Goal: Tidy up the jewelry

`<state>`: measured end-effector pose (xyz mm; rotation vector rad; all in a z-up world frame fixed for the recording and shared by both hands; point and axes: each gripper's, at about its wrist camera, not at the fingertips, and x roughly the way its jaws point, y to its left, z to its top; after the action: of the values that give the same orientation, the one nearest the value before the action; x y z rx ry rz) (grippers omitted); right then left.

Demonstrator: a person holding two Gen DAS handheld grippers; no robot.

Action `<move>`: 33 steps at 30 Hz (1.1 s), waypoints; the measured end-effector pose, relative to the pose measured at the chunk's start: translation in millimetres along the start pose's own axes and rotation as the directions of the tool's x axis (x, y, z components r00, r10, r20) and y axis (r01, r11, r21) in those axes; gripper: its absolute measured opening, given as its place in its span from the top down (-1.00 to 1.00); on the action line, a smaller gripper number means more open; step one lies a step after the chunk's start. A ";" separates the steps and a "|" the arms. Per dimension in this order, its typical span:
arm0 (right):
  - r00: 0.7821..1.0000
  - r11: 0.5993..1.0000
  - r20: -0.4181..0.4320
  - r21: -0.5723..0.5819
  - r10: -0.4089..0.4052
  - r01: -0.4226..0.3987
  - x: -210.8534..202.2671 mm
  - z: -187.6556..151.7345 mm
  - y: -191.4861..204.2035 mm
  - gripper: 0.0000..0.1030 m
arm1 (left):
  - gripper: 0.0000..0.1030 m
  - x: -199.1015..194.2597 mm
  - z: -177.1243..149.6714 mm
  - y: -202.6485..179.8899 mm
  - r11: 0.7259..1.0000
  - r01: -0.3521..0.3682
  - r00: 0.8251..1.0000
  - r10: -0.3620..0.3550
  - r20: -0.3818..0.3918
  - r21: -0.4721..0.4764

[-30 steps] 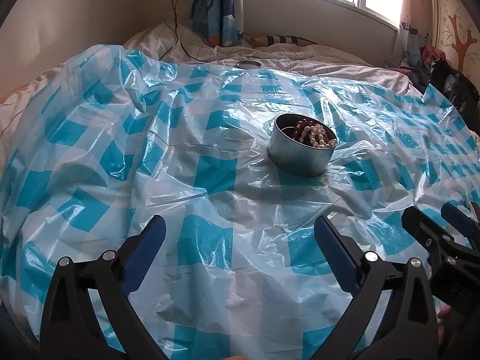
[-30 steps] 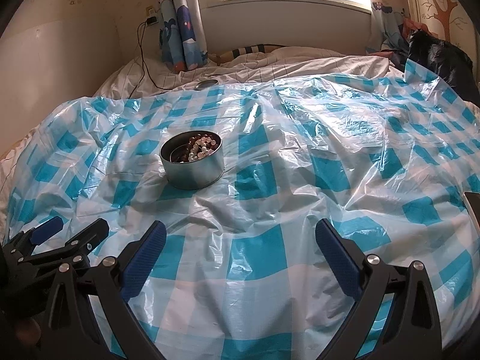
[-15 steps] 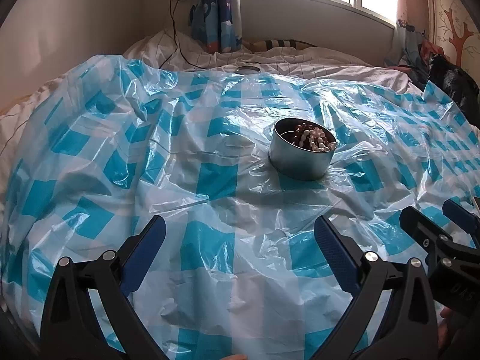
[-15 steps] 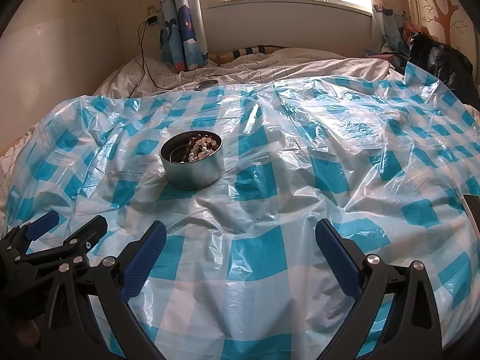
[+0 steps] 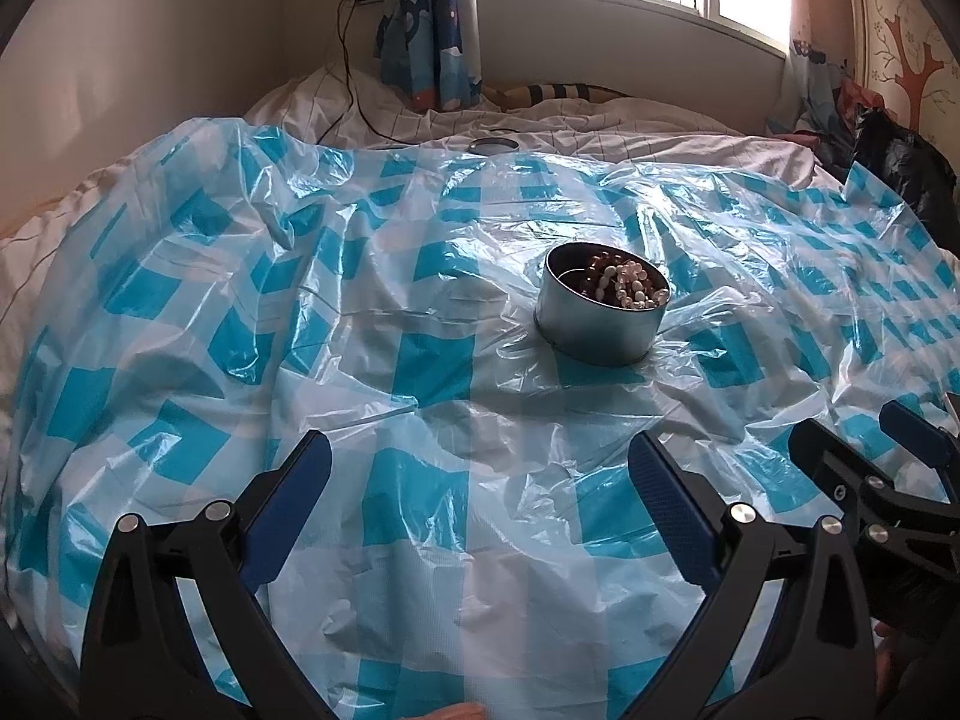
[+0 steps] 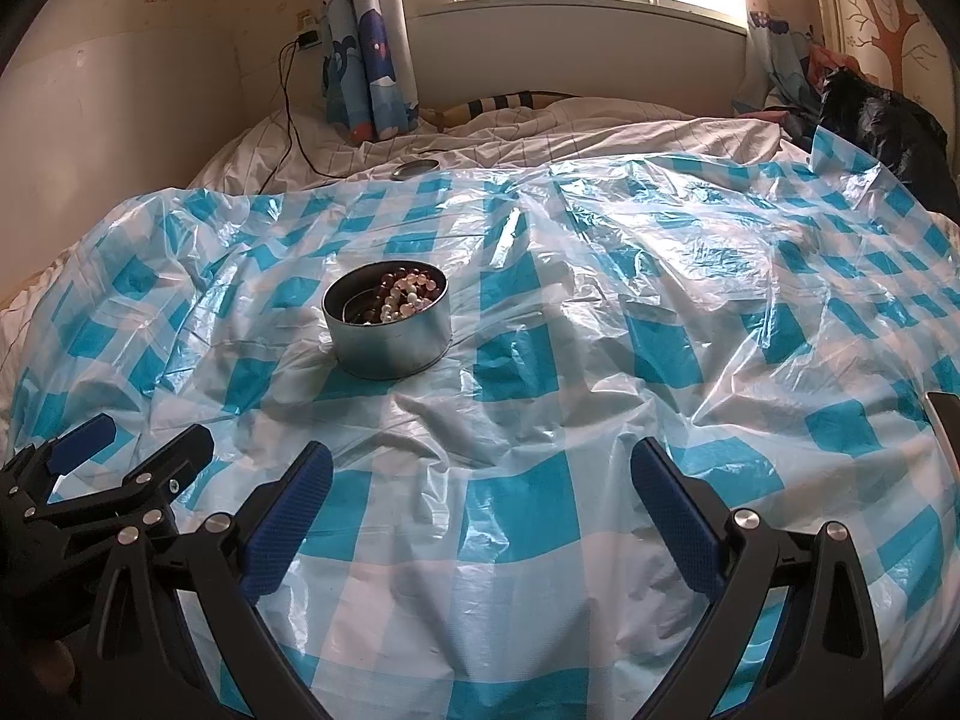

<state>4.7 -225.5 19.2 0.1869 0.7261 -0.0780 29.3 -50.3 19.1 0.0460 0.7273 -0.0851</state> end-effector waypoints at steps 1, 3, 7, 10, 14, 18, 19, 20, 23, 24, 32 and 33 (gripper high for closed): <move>1.000 1.000 0.000 0.000 0.000 0.000 0.0 -0.1 0.2 -0.85 | -0.85 -0.1 0.1 -0.1 1.000 -0.001 1.000 0.001 0.000 0.000; 1.000 1.000 0.001 0.002 0.000 0.000 -0.1 -0.3 0.5 -0.85 | -0.85 0.0 0.7 0.0 1.000 -0.004 1.000 0.004 0.000 0.002; 1.000 1.000 0.001 0.002 -0.001 0.001 0.1 -0.4 0.8 -0.85 | -0.85 -0.3 0.1 -0.6 1.000 -0.002 1.000 0.002 0.000 0.001; 1.000 1.000 0.000 0.000 -0.001 0.001 0.5 -0.3 0.6 -0.85 | -0.85 -0.5 0.3 -0.7 1.000 -0.003 1.000 0.003 0.000 0.001; 1.000 1.000 0.001 -0.001 -0.002 0.002 0.7 -0.5 0.7 -0.85 | -0.85 -0.9 1.6 -0.9 1.000 -0.004 1.000 0.004 0.000 0.003; 1.000 1.000 0.000 -0.001 -0.002 0.002 0.7 -0.6 0.8 -0.85 | -0.85 -0.8 1.4 -1.3 1.000 -0.004 1.000 0.004 -0.001 0.004; 1.000 1.000 0.000 -0.002 -0.002 0.002 1.4 -0.6 0.6 -0.85 | -0.85 -0.9 1.8 -1.1 1.000 -0.004 1.000 0.004 -0.001 0.004; 1.000 1.000 0.000 -0.001 -0.002 0.002 1.3 -0.6 0.7 -0.85 | -0.85 -0.9 1.3 -1.4 1.000 -0.004 1.000 0.004 0.000 0.003; 1.000 1.000 0.000 -0.001 -0.002 0.002 1.4 -0.7 0.9 -0.85 | -0.85 -1.0 1.1 -2.1 1.000 -0.004 1.000 0.004 0.000 0.004; 1.000 1.000 0.000 -0.001 -0.002 0.002 1.4 -0.7 1.0 -0.85 | -0.85 -1.0 1.0 -2.4 1.000 -0.005 1.000 0.005 0.000 0.004; 1.000 1.000 -0.002 -0.004 -0.005 0.005 2.2 -0.8 1.0 -0.85 | -0.85 1.1 2.9 2.1 1.000 0.000 1.000 0.000 -0.017 0.006; 1.000 1.000 -0.002 -0.004 -0.006 0.006 2.5 -0.8 0.4 -0.85 | -0.85 1.5 2.5 2.7 1.000 0.001 1.000 -0.001 -0.018 0.006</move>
<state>6.2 -224.9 17.0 0.1810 0.7289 -0.0824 32.4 -47.9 20.0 0.0516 0.7447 -0.0880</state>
